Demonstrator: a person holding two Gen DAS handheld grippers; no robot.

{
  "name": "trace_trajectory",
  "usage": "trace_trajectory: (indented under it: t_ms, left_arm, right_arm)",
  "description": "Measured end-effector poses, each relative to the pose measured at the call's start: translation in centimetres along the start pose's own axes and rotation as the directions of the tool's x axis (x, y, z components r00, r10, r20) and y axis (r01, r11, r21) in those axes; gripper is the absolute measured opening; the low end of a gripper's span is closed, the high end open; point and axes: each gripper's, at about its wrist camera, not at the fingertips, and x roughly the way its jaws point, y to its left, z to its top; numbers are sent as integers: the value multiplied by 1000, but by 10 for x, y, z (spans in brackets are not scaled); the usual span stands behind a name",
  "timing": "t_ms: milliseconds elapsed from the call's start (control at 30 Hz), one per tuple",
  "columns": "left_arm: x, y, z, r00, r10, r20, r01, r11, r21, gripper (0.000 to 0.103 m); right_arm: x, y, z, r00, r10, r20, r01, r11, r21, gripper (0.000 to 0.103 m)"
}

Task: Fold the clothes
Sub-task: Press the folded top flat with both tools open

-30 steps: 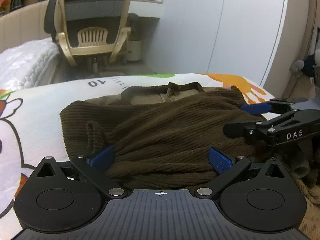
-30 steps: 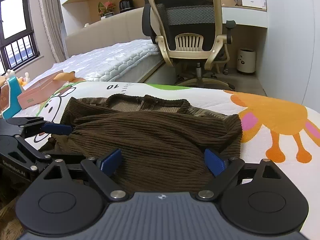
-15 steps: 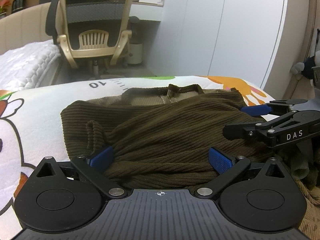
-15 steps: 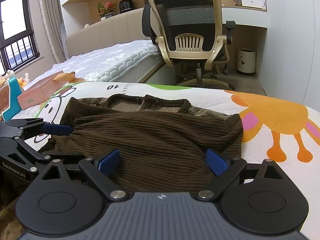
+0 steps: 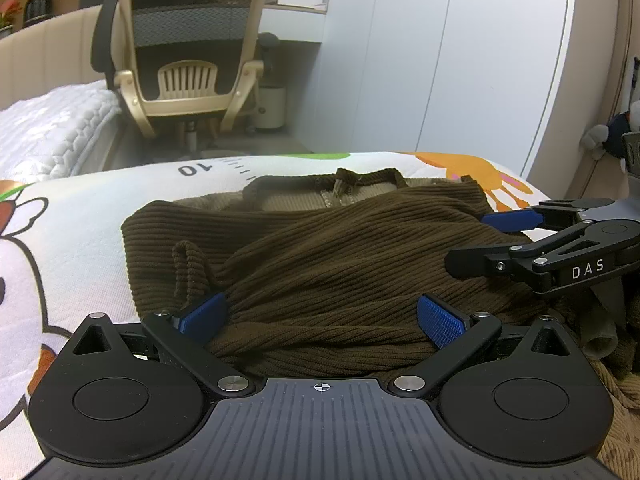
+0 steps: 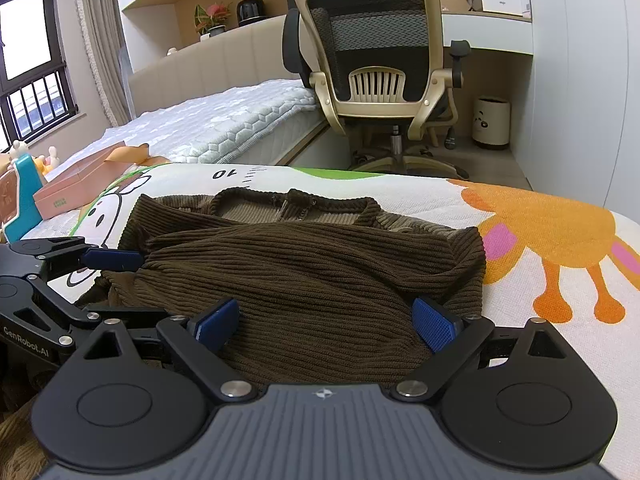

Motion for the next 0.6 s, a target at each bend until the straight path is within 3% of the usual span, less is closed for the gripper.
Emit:
trace_trajectory:
  t_ms: [400, 600]
  left_arm:
    - [-1, -5, -1, 1000, 20, 1, -20, 1000, 15, 103]
    - [-3, -14, -5, 998, 62, 10, -62, 997, 55, 103]
  right_arm:
    - [0, -1, 0, 1000, -1, -2, 1, 1000, 5, 95]
    - [4, -2, 3, 999, 25, -36, -26, 1000, -7, 103]
